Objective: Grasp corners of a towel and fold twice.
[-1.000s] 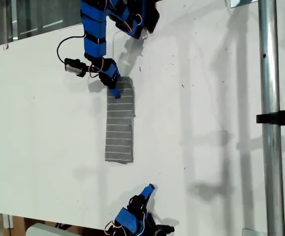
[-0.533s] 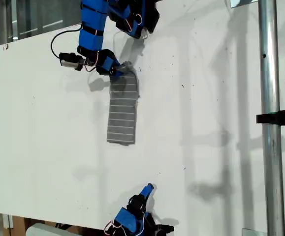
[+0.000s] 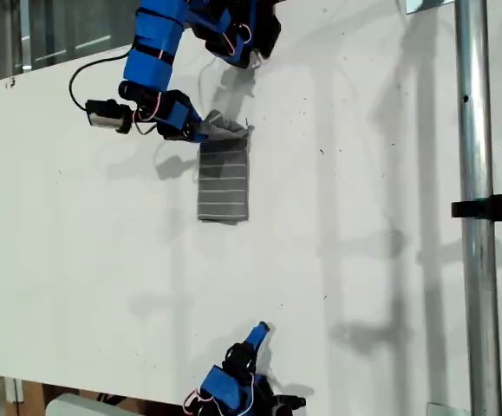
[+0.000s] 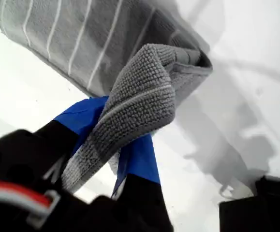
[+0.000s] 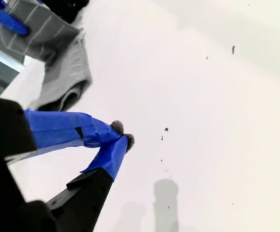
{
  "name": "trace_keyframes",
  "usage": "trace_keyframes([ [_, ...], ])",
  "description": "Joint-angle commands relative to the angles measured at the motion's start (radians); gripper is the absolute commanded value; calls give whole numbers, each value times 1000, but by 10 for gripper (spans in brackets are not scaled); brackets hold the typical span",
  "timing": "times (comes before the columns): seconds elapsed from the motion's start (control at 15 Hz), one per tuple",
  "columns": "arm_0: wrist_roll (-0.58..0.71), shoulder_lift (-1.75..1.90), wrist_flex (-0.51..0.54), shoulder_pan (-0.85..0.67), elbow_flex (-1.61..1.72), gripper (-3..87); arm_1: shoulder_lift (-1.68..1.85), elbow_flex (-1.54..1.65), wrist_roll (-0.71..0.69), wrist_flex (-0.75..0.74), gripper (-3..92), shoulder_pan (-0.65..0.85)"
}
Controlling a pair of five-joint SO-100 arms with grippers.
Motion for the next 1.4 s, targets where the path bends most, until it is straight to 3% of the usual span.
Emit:
trace_keyframes([
  [0.0, -12, 9, -18, -2, -11, -29, -179, -158, -17, -80, -3, -23],
  [0.27, -17, 9, -18, 3, -8, -29, -270, -285, -25, -172, -3, -81],
  [0.33, -14, 9, -20, 3, -5, -29, -258, -290, -38, -204, 83, -91],
  [0.4, -14, 9, -21, 3, -2, -29, -238, -296, -63, -236, 265, -107],
  [0.47, -14, 9, -21, 3, 0, -29, -210, -296, -74, -272, 313, -120],
  [0.67, -11, 9, -23, 3, 2, -29, -100, -281, -110, -383, 144, -137],
  [0.87, -17, 9, -21, 3, 11, -28, 252, -32, -110, -540, 140, -77],
  [1.0, -21, 9, -20, -3, 20, -14, 497, 219, -97, -466, 117, -55],
  [1.13, -32, 9, -14, -8, 46, -2, 732, 471, -21, -365, 38, -80],
  [1.33, -51, 9, -29, -28, 121, 15, 1192, 790, 84, -166, 15, -98],
])
